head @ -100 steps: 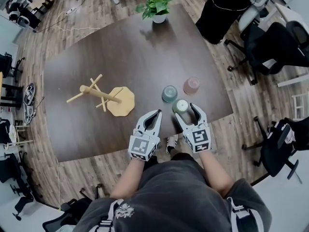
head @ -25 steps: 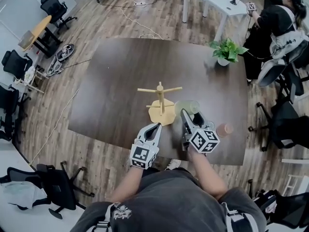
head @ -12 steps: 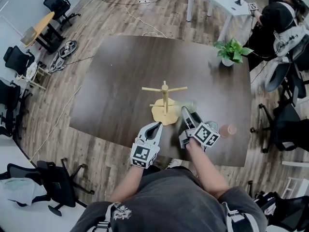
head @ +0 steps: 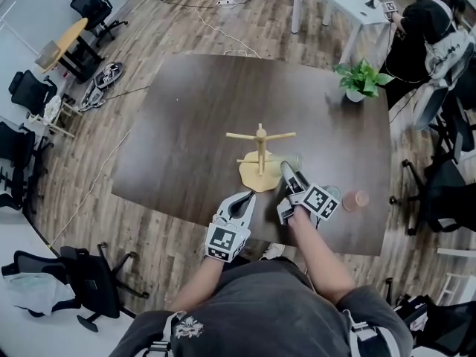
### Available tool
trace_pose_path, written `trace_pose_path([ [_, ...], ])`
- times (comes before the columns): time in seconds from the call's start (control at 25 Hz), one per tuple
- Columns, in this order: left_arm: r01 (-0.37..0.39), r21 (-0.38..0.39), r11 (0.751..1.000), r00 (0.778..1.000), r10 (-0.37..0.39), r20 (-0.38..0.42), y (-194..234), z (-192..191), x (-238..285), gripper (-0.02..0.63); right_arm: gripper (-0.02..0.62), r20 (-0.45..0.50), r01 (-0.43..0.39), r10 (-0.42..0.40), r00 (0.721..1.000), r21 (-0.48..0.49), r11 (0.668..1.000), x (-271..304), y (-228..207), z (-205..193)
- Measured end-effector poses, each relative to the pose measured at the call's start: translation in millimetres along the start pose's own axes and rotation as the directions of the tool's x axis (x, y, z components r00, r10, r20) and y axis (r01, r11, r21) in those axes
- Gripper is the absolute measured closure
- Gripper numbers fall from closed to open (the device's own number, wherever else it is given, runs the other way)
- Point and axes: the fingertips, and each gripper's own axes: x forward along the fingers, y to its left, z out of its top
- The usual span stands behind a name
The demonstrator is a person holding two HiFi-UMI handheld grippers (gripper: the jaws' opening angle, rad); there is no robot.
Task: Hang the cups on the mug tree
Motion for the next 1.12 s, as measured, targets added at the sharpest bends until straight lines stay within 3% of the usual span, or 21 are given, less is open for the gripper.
trace_pose_path([
  [0.56, -0.001, 0.005, 1.0, 1.0, 0.001, -0.01, 10, 9, -6, 0.601, 0.287, 0.013, -0.008, 0.008, 1.0, 0.025, 1.0, 8, -3, -2],
  [0.96, 0.037, 0.013, 0.999, 0.999, -0.037, 0.0, 14, 17, -10, 0.601, 0.262, 0.001, 0.02, -0.02, 1.0, -0.078, 0.997, -5, 4, -14],
  [1.12, 0.064, 0.013, 0.998, 0.998, -0.064, -0.002, 9, 18, -2, 0.601, 0.262, -0.052, 0.008, -0.021, 0.998, -0.235, 0.972, -21, 21, -25],
])
